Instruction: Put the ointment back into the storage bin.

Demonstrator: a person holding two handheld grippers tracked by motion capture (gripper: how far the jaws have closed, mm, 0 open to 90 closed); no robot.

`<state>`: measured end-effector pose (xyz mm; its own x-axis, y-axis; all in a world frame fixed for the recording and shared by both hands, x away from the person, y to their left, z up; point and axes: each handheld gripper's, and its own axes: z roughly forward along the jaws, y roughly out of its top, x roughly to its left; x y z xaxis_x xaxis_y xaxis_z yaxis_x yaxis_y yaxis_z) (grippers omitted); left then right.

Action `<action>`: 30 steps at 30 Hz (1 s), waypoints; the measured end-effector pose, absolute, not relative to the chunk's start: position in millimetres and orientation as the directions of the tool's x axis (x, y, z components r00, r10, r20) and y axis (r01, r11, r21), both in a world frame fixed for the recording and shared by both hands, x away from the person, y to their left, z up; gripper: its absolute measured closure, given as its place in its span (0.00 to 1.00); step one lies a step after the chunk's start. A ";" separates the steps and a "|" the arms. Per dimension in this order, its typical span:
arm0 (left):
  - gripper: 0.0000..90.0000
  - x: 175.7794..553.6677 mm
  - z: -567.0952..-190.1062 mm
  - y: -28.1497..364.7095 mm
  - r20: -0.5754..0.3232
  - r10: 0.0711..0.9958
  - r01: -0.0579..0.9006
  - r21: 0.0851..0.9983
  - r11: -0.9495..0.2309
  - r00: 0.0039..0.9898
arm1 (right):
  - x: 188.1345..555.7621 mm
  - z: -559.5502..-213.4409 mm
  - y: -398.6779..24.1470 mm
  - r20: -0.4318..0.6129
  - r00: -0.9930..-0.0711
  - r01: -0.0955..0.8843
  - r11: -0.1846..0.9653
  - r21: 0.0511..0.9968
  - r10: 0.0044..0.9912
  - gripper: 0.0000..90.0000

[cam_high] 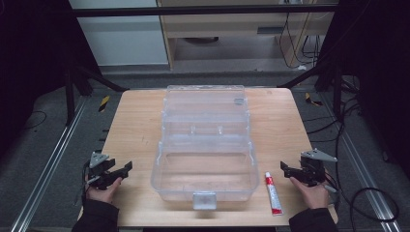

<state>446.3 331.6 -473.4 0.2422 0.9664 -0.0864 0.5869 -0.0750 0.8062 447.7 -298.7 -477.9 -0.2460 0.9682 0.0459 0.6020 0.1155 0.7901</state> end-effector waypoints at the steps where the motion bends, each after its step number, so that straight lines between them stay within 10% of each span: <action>1: 0.31 446.2 -473.4 331.7 -0.086 0.967 0.587 0.806 -0.075 0.241 | 446.5 -474.5 -298.0 0.039 -0.246 0.599 0.120 0.792 0.968 0.19; 30: 0.32 446.0 -473.4 330.3 -0.075 0.965 0.599 0.796 -0.093 0.250 | 424.6 -386.5 -250.1 -0.006 -0.353 0.647 0.249 0.721 0.936 0.36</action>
<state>446.0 330.3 -473.4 0.2504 0.9652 -0.0751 0.5986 -0.0934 0.7956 424.6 -250.1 -386.5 -0.3530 0.9356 -0.0062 0.6470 0.2489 0.7207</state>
